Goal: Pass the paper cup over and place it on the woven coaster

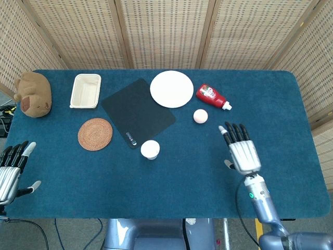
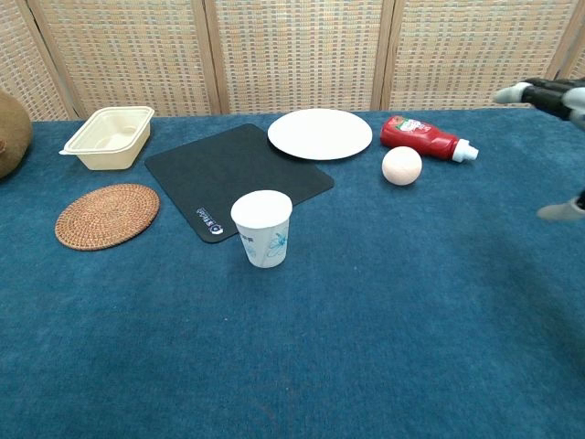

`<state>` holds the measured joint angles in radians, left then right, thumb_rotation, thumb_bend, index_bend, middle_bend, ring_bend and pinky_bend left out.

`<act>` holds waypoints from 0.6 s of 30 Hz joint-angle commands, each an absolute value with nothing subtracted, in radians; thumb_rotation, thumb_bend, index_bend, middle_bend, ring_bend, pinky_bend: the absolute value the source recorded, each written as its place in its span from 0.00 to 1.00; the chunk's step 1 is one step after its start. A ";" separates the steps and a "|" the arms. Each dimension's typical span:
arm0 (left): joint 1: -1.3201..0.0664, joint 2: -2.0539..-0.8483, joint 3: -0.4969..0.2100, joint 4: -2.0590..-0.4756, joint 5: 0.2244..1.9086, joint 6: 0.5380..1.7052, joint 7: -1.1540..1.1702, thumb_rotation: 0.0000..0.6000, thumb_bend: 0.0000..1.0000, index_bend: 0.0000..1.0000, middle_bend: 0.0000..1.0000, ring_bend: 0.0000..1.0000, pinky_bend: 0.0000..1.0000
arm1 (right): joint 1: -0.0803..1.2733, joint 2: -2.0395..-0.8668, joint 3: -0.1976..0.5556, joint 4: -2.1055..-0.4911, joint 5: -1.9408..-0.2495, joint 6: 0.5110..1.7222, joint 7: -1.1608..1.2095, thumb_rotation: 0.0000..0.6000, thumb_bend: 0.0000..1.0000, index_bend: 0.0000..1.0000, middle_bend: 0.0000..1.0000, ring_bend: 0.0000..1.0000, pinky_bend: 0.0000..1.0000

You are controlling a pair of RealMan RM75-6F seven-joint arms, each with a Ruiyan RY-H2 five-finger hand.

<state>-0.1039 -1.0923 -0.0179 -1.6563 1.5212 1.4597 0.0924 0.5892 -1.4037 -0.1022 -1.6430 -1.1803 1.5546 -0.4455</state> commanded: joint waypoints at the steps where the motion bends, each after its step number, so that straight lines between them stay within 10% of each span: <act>1: -0.107 -1.099 -0.015 -1.660 1.526 1.456 0.108 1.00 0.19 0.00 0.00 0.00 0.00 | 0.455 -1.377 -0.169 -1.589 -1.291 1.671 -0.336 1.00 0.05 0.00 0.00 0.00 0.00; 18: -0.217 -1.125 -0.063 -1.709 1.526 1.335 0.151 1.00 0.19 0.00 0.00 0.00 0.00 | 0.290 -1.389 -0.137 -1.418 -1.424 1.681 -0.138 1.00 0.05 0.00 0.00 0.00 0.00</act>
<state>-0.1789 -1.1288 -0.0387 -1.6923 1.5390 1.3782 0.1255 0.2985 -1.3866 -0.1467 -1.4241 -1.4116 1.6802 -0.1417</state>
